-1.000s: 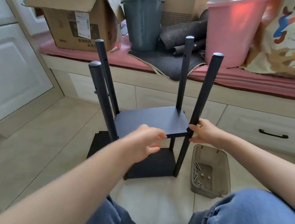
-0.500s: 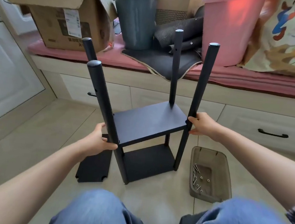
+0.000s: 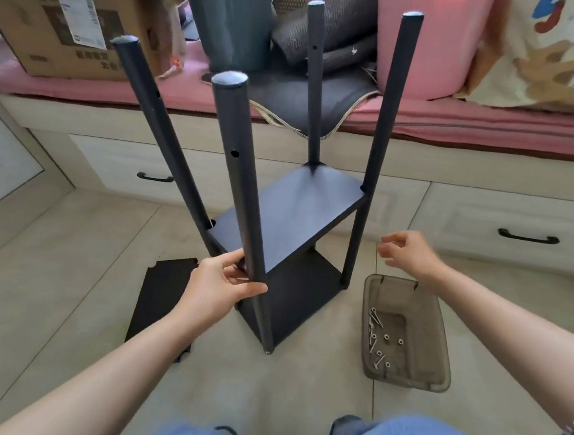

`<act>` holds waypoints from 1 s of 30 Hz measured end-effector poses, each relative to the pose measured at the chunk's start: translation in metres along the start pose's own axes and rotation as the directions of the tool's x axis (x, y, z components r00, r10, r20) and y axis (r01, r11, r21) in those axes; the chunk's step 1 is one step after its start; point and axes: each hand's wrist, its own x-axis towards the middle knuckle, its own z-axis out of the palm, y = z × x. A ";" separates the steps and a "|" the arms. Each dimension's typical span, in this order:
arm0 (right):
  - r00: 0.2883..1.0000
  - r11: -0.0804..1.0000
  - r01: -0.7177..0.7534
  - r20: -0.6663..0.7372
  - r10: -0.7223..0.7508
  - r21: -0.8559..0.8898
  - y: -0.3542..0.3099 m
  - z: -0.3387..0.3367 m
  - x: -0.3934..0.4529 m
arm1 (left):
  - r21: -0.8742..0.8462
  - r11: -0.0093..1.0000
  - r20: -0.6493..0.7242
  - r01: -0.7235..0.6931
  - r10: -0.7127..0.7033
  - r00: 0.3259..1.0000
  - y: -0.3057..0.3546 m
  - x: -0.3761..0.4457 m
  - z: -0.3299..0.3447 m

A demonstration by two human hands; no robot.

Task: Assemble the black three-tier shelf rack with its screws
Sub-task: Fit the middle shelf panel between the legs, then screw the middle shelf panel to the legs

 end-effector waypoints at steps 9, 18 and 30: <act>0.975 0.937 -0.080 0.169 0.145 -0.341 0.114 0.013 -0.035 | -0.129 0.991 -0.118 -0.046 0.031 0.992 0.011 0.009 0.054; 0.917 0.830 -0.042 0.308 0.252 -0.556 0.157 0.079 -0.047 | -0.300 0.946 -0.069 -0.124 0.108 0.992 -0.003 0.017 0.078; 0.733 0.898 -0.194 0.550 0.401 -0.396 0.166 0.100 -0.058 | -0.371 0.891 -0.144 -0.264 0.225 0.964 -0.014 0.018 0.090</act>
